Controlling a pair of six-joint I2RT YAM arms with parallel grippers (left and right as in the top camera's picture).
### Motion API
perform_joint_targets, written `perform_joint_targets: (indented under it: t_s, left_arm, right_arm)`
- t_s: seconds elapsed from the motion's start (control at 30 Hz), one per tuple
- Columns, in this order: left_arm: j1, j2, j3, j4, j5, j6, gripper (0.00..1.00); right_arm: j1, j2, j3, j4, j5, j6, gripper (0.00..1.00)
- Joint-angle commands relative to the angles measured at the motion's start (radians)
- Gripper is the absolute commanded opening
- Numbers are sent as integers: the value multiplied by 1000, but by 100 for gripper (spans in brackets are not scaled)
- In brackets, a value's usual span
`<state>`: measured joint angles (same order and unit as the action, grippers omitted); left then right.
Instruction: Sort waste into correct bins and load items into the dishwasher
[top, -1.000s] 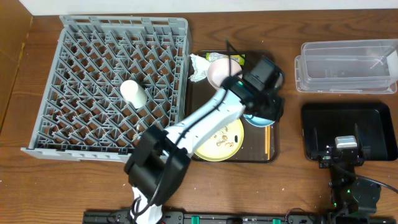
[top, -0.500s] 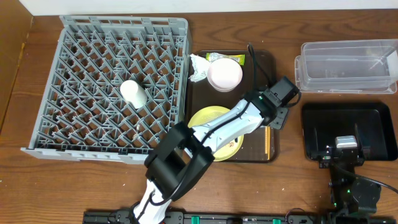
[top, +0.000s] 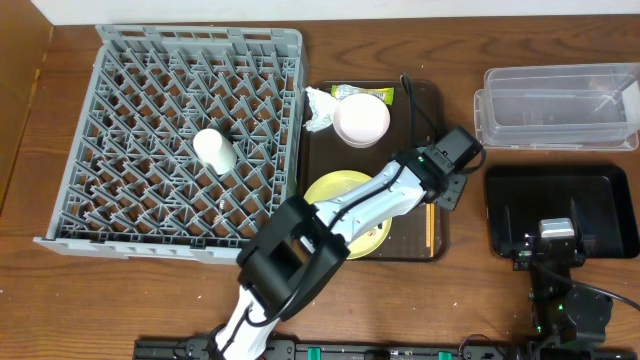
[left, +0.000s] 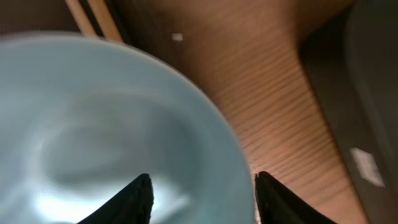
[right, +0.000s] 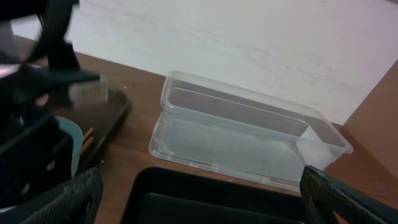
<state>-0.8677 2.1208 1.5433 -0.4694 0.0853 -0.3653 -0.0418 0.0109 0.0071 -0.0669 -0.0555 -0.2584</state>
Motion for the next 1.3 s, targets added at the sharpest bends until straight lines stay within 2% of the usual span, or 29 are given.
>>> perform_joint_targets:
  t_s: [0.0,0.1,0.27,0.67,0.77,0.8,0.9,1.27]
  left_arm:
    - [-4,40,0,5,45,-11,47]
    - [-4,39,1,29,69,-23,36]
    - [-4,39,1,42,73,-68,8]
    - [21,3,1,51,156,-170,7]
    - [54,-17,1,78,270,-172,7]
    - [78,-24,1,100,349,-179,8]
    - [131,-24,1,138,473,-242,7]
    - [329,-24,0,200,720,-352,7]
  right_arm:
    - [-6,-5,-2,-4,-2,-12,99]
    - [-6,-5,-2,-4,-2,-11,99]
    - [-6,-5,-2,-4,-2,-12,99]
    - [-6,-5,-2,-4,-2,-12,99]
    - [-6,-5,-2,-4,-2,-12,99]
    - [-6,-5,-2,-4,-2,-12,99]
    - [-6,-5,-2,-4,-2,-12,99]
    - [-6,-5,-2,-4,-2,-12,99]
